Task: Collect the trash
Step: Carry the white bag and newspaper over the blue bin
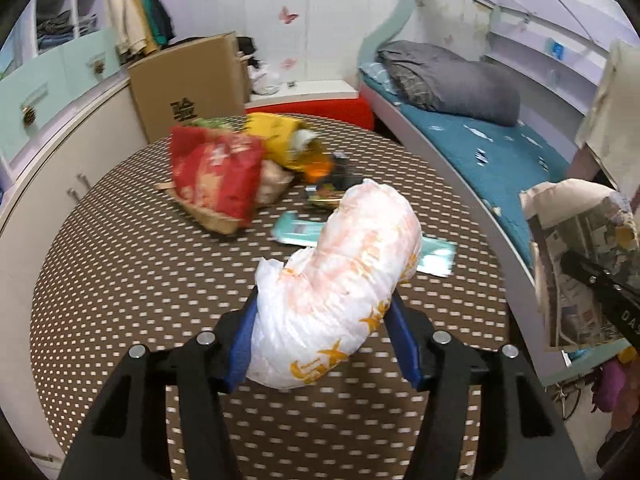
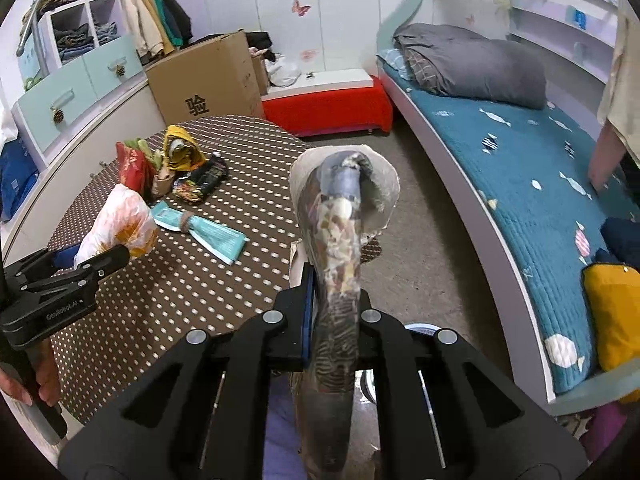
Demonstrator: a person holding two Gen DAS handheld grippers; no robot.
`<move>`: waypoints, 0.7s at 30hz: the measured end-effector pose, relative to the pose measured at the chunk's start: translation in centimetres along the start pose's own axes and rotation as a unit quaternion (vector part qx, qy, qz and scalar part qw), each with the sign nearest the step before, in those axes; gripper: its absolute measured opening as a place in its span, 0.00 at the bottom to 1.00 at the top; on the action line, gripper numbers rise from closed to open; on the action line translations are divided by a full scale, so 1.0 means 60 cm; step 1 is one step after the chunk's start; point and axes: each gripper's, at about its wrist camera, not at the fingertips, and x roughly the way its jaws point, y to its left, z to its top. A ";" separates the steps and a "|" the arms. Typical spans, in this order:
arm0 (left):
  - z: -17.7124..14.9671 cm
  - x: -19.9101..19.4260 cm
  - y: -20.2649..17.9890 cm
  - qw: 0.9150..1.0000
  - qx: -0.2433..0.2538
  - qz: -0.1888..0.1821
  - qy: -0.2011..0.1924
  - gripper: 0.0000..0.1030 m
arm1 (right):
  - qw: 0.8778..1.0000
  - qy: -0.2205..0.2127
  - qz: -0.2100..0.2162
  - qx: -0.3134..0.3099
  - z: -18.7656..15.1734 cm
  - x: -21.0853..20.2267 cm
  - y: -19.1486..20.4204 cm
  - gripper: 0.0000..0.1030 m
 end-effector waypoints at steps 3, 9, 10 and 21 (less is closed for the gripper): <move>0.002 -0.001 -0.036 1.000 0.015 -0.014 -0.003 0.56 | 1.000 -0.001 -0.007 0.011 -0.008 -0.010 -0.027 0.08; 0.006 0.003 -0.106 0.998 0.047 -0.030 -0.002 0.56 | 0.999 -0.002 -0.019 0.038 -0.027 -0.024 -0.082 0.08; 0.005 0.002 -0.115 0.998 0.052 -0.033 -0.002 0.56 | 0.999 -0.001 -0.022 0.042 -0.030 -0.025 -0.092 0.08; -0.013 0.037 -0.259 0.990 0.112 -0.076 0.026 0.56 | 0.993 0.021 -0.065 0.099 -0.083 -0.030 -0.209 0.09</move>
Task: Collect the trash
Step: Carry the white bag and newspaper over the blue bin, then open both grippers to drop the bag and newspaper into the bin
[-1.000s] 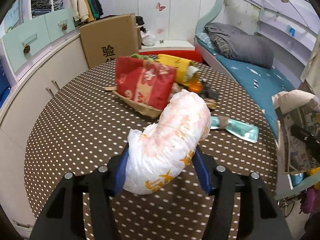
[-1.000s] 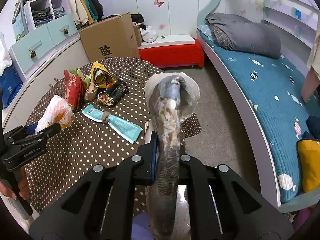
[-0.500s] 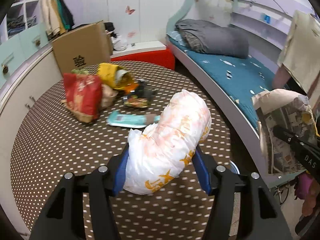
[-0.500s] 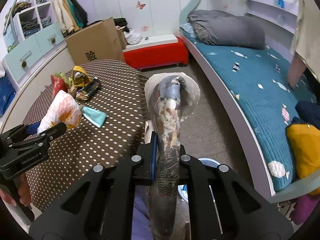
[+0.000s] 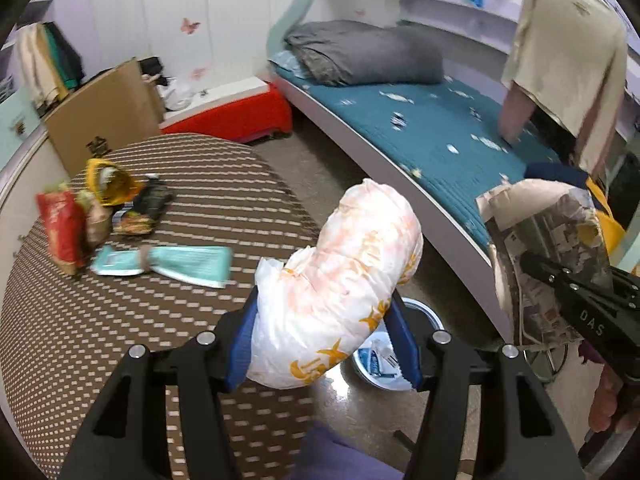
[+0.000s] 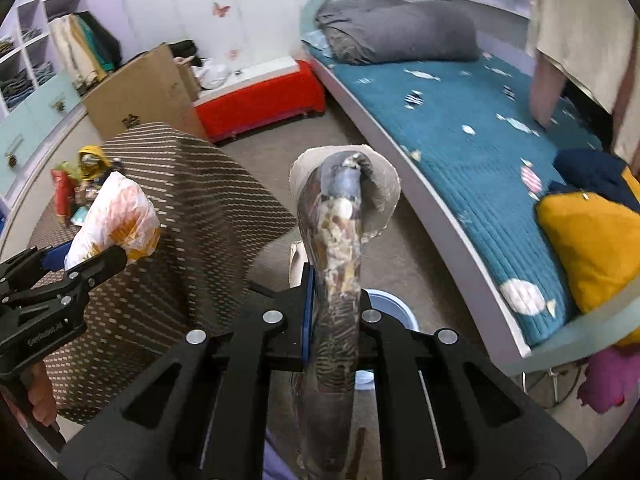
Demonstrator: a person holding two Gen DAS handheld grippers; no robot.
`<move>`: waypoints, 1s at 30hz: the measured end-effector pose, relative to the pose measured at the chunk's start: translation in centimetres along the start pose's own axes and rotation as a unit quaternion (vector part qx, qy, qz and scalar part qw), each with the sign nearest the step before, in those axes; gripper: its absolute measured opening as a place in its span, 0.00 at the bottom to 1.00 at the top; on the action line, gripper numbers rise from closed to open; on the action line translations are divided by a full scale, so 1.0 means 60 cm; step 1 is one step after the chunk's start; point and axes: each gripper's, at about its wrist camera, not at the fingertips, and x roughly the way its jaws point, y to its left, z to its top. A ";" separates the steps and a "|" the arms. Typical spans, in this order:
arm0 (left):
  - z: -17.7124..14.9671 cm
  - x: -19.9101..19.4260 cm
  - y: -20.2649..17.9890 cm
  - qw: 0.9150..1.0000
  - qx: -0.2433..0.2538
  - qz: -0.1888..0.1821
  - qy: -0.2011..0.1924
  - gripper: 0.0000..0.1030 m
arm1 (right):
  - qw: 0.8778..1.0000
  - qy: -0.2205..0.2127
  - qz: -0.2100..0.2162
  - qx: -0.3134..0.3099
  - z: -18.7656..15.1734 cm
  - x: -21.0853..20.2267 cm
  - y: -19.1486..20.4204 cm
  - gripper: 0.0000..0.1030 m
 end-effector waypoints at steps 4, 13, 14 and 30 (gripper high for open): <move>-0.007 0.032 -0.050 0.999 0.016 -0.021 0.022 0.56 | 1.000 0.015 -0.018 0.020 -0.014 0.014 -0.039 0.09; -0.036 0.147 -0.138 0.992 0.054 -0.041 0.105 0.56 | 0.995 0.069 -0.039 0.067 -0.055 0.072 -0.120 0.09; -0.041 0.159 -0.142 0.991 0.056 -0.039 0.113 0.56 | 0.994 0.075 -0.041 0.071 -0.059 0.080 -0.126 0.09; -0.068 0.274 -0.180 0.983 0.072 -0.064 0.156 0.82 | 0.978 0.165 -0.072 0.105 -0.129 0.179 -0.176 0.09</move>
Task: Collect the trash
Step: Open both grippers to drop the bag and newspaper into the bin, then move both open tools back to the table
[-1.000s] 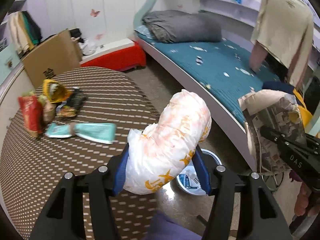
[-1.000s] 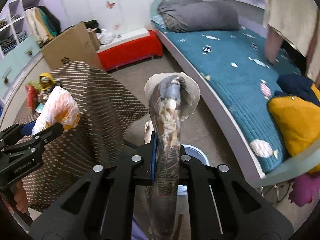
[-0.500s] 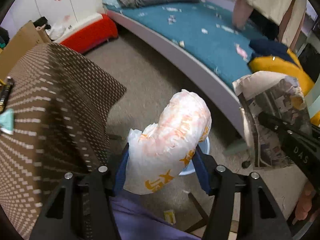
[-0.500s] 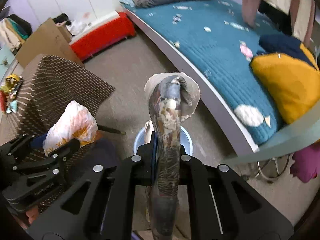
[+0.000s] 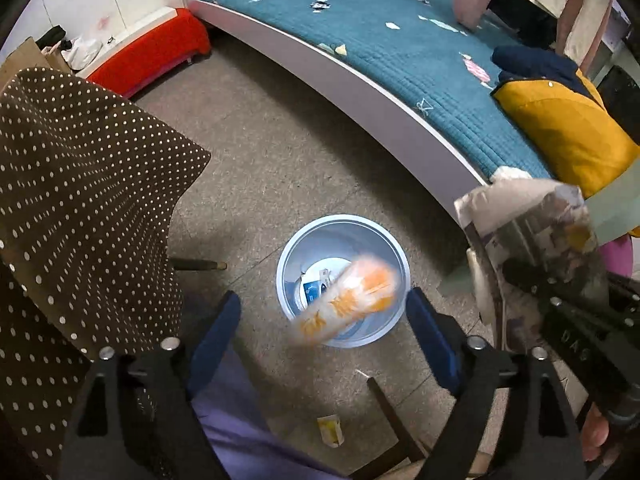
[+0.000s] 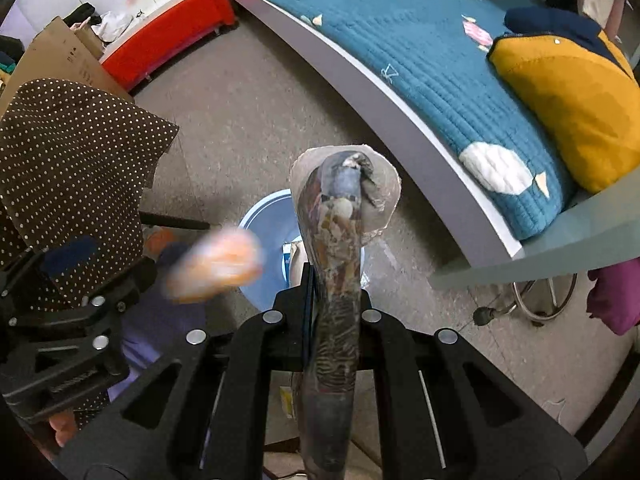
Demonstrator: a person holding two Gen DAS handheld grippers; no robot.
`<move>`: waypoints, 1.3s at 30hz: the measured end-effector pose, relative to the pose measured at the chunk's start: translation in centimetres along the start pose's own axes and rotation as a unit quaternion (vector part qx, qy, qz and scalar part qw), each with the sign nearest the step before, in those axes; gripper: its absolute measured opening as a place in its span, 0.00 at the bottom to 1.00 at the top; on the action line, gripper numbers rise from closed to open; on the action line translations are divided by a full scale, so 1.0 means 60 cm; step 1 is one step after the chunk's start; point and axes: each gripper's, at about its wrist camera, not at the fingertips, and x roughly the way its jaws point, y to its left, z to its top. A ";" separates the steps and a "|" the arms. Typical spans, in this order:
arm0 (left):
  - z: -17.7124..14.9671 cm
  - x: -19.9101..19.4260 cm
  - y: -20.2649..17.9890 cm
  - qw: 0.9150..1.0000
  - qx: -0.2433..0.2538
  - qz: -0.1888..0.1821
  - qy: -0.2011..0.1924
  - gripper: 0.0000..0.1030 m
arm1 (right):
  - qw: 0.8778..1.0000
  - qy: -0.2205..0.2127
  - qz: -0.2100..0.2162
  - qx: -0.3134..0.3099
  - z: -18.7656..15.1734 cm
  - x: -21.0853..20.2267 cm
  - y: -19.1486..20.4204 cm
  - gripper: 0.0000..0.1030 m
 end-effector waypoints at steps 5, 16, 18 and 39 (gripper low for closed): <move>-0.010 0.007 0.020 1.000 -0.011 0.005 0.011 0.82 | 1.000 0.009 0.000 -0.005 0.000 0.014 0.014 0.09; -0.030 0.003 0.075 0.998 -0.050 0.019 0.020 0.82 | 0.999 0.004 0.001 -0.033 0.033 0.021 0.061 0.40; -0.029 -0.001 0.079 0.998 -0.055 0.019 0.019 0.82 | 0.999 0.001 -0.018 -0.030 0.041 0.019 0.064 0.86; -0.030 -0.022 0.064 0.999 -0.052 0.007 0.009 0.82 | 0.998 0.008 -0.044 -0.047 -0.009 0.017 0.058 0.86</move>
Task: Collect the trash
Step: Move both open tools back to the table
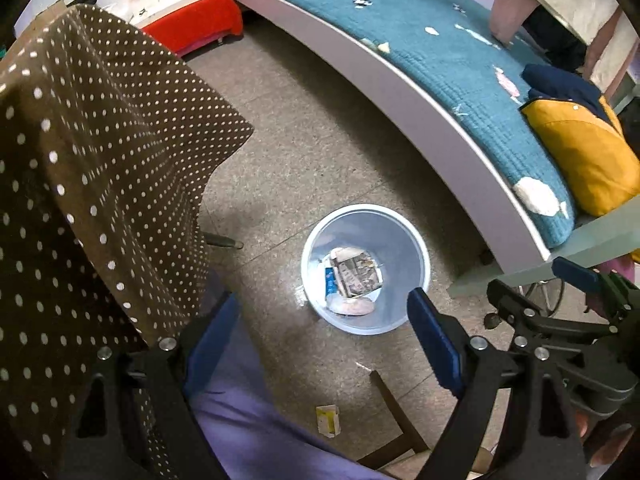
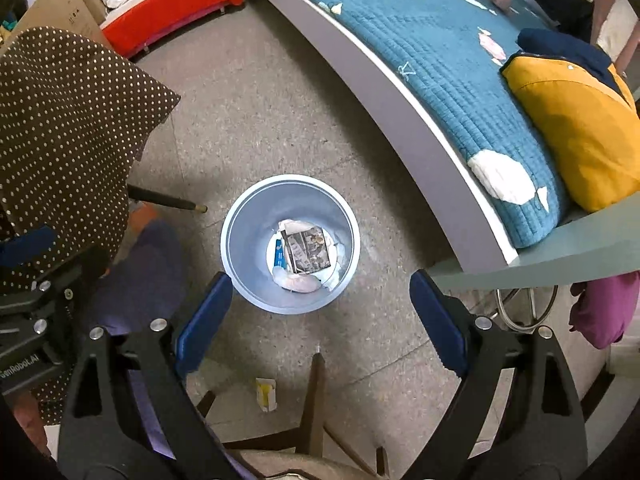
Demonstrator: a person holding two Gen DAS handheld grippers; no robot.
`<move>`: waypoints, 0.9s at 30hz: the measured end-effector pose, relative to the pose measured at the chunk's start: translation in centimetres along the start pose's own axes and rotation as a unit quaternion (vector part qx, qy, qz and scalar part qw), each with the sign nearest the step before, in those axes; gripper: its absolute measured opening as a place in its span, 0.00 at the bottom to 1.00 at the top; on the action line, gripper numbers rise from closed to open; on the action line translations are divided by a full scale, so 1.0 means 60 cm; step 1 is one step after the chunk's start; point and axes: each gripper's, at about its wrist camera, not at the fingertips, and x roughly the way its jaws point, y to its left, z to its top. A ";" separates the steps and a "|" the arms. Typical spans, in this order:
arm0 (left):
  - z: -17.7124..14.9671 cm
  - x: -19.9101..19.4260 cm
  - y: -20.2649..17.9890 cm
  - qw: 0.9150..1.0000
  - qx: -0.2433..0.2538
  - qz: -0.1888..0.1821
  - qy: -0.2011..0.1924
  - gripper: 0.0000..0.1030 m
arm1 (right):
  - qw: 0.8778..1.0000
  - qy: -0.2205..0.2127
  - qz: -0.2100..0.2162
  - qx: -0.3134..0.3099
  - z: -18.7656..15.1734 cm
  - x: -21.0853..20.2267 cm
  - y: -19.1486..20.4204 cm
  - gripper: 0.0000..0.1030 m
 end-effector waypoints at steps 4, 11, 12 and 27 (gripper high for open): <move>-0.002 -0.021 -0.008 1.000 0.006 -0.003 -0.015 0.82 | 1.000 -0.016 0.008 0.013 -0.002 -0.028 -0.008 0.86; -0.001 -0.064 -0.023 0.999 0.012 -0.003 -0.035 0.82 | 0.997 -0.065 0.017 0.034 0.000 -0.082 -0.020 0.86; 0.000 -0.077 -0.026 0.999 0.015 -0.006 -0.044 0.83 | 0.997 -0.072 0.018 0.036 0.000 -0.091 -0.021 0.86; -0.022 -0.237 -0.012 0.988 0.007 0.003 -0.151 0.87 | 0.983 -0.174 0.056 0.026 -0.001 -0.232 0.003 0.86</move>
